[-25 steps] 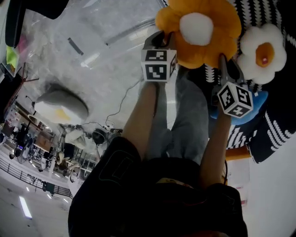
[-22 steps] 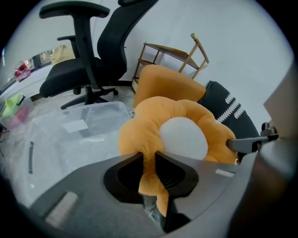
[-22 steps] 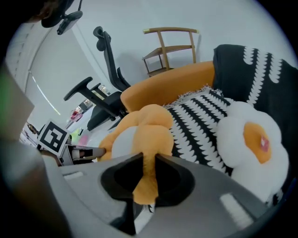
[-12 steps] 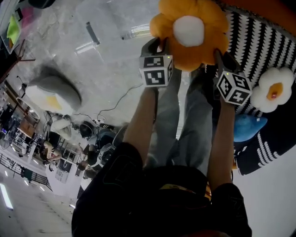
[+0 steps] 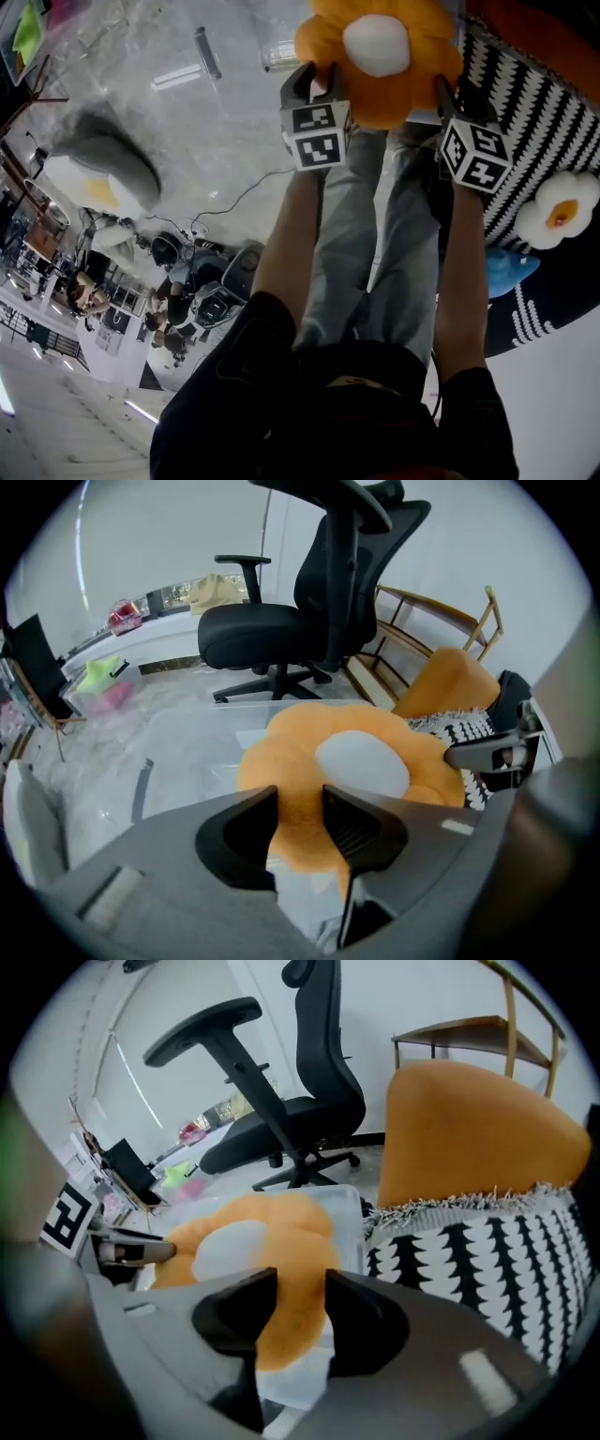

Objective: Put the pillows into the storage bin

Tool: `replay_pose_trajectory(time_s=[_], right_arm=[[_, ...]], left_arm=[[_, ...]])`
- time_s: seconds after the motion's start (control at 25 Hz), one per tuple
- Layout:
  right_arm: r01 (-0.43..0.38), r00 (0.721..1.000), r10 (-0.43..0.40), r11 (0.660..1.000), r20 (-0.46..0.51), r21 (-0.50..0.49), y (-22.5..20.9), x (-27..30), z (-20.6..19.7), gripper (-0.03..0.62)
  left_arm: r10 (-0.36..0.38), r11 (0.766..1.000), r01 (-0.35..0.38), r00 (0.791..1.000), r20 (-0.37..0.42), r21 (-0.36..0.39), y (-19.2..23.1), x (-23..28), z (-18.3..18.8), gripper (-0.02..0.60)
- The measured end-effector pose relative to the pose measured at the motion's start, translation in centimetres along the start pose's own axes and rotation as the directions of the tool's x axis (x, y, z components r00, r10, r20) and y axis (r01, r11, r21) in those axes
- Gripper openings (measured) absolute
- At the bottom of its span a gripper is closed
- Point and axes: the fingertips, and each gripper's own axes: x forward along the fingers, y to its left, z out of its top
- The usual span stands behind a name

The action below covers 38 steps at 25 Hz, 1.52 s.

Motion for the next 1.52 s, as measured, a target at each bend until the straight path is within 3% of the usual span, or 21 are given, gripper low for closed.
replay_pose_trajectory(time_s=[0.08,0.24,0.44,0.56,0.72,0.92,1.08,1.32,1.52], right_arm=[[0.053,0.998,-0.053,0.998,-0.016,-0.021,-0.1,0.9,-0.4,0.167],[0.071,0.997,-0.07,0.997,-0.022,0.033,-1.0,0.4,-1.3,0.166],[0.073,0.997,-0.071,0.987,-0.019,0.141,-2.7,-2.2,-2.7,0.116],[0.106,0.994,-0.111,0.972,0.01,0.211,-4.0,-5.0,-3.3,0.047],[0.143,0.983,-0.17,0.942,0.062,0.305,-6.4,-9.2,-4.6,0.003],[0.185,0.964,-0.252,0.868,0.087,0.46,-9.4,-12.5,-7.5,0.003],[0.208,0.941,-0.321,0.798,0.107,0.565,-12.3,-16.2,-9.9,0.003],[0.204,0.9,-0.411,0.693,0.147,0.691,-17.0,-22.4,-14.5,0.003],[0.275,0.856,-0.509,0.595,0.089,0.755,-21.6,-27.3,-19.8,0.003]], left_arm=[[0.039,0.999,-0.039,0.999,-0.029,0.018,2.0,0.4,-0.8,0.195],[0.026,1.0,-0.026,0.998,-0.05,0.001,2.3,0.4,-1.6,0.182],[-0.07,0.997,0.07,0.997,-0.045,-0.021,-2.0,0.2,-0.6,0.014],[-0.185,0.982,0.187,0.981,-0.049,0.028,-6.4,0.0,0.8,0.011],[-0.31,0.936,0.318,0.948,-0.074,0.148,-13.1,-0.8,2.1,0.011],[-0.423,0.889,0.431,0.902,-0.083,0.151,-19.7,-2.1,2.5,0.011],[-0.475,0.841,0.494,0.869,-0.136,0.219,-25.6,-3.0,1.7,0.011],[-0.528,0.735,0.57,0.821,-0.216,0.369,-35.1,-4.3,-0.5,0.011],[-0.573,0.639,0.631,0.772,-0.275,0.44,-42.9,-6.1,-3.9,0.011]])
